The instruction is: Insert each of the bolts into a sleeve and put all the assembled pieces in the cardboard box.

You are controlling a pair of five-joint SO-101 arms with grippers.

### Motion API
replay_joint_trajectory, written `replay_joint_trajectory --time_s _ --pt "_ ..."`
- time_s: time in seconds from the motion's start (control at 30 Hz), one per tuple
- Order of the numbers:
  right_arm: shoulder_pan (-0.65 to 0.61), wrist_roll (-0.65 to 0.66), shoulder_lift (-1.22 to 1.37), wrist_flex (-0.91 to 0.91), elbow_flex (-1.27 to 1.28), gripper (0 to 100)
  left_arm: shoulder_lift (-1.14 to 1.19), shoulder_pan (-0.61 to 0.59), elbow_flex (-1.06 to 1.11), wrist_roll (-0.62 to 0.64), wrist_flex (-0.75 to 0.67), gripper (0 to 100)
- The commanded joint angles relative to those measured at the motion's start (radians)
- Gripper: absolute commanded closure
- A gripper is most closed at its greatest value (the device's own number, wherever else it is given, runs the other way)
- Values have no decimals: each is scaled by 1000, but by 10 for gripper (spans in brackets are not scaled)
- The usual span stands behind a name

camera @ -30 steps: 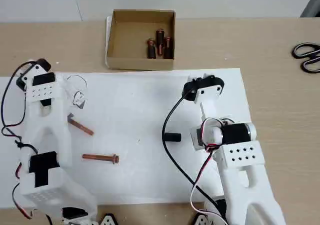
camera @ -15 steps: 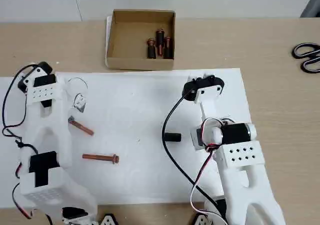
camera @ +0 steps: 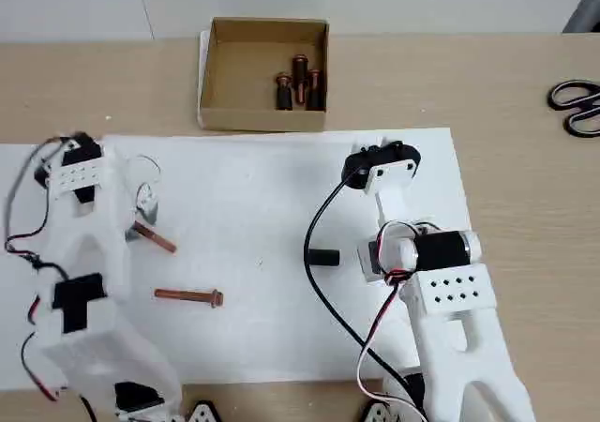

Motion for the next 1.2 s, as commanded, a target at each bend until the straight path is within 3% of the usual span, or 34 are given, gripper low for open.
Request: replay_joint_trajectory --time_s 0.0,0.3,0.43,0.67,1.03,1.17 --pt "10 11 -21 -10 -5 995 43 -3 -7 15 5 891" --pt "10 12 -21 -8 -5 995 95 -3 -35 34 -2 897" --pt "10 12 -21 -8 -5 995 97 -3 -33 34 5 998" --pt "10 12 -30 -8 -5 995 94 3 -58 34 81 995" --pt "10 8 -30 -18 -9 995 94 20 -452 32 394 995" --pt "8 6 -30 -31 -9 995 94 64 -604 34 445 995"
